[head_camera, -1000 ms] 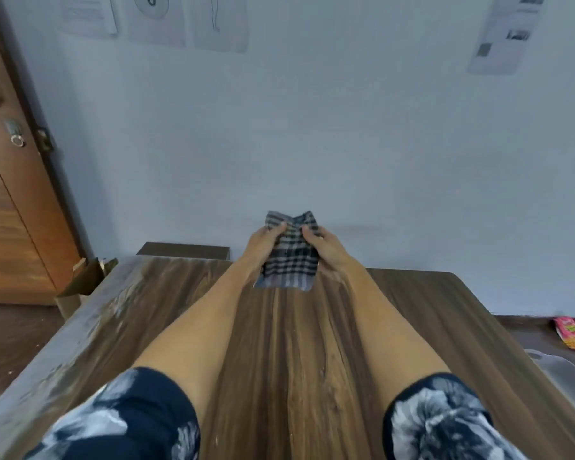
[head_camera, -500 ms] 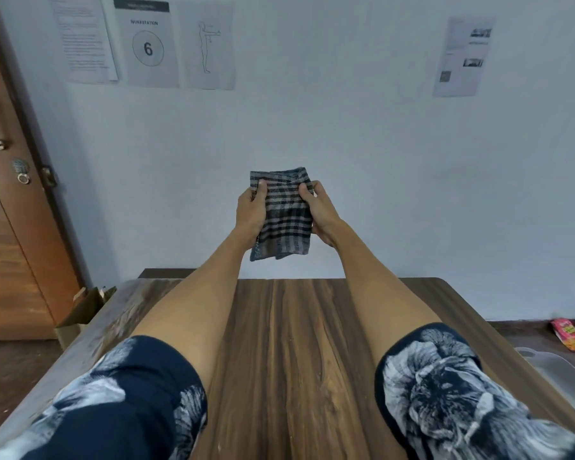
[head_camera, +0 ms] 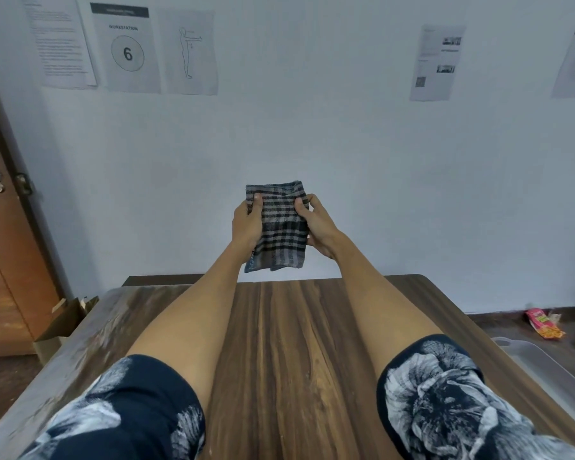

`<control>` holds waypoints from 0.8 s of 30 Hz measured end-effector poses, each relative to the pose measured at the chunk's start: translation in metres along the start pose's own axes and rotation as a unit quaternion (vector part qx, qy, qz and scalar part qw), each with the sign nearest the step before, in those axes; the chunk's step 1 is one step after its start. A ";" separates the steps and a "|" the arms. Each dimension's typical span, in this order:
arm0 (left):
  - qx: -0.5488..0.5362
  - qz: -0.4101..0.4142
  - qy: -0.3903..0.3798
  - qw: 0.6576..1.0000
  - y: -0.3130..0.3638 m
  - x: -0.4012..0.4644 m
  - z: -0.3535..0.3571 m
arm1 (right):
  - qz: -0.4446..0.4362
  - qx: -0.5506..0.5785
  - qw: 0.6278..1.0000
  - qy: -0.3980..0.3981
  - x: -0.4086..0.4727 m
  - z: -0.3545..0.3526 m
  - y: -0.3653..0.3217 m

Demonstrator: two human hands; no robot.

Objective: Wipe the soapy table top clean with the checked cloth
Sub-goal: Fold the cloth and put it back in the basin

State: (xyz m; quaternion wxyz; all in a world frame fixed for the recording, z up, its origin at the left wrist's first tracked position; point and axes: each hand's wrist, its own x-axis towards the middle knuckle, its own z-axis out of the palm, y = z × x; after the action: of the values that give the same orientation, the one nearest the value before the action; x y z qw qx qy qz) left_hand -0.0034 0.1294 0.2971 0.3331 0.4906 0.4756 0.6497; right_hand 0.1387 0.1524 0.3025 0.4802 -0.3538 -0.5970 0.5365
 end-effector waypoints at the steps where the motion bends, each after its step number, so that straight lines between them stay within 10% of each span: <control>1: 0.000 -0.005 -0.002 1.000 -0.001 -0.002 0.003 | 0.001 -0.003 1.000 0.003 -0.002 -0.003 0.001; 24: 0.005 -0.107 -0.233 0.967 -0.072 -0.123 0.197 | 0.048 -0.046 0.966 0.251 -0.169 -0.187 0.062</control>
State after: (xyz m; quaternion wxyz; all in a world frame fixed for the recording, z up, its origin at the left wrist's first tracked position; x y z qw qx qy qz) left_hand 0.2182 0.0996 0.2025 0.4998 0.5765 0.4379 0.4755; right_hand 0.3601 0.0612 0.2023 0.5719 -0.5267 -0.4636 0.4249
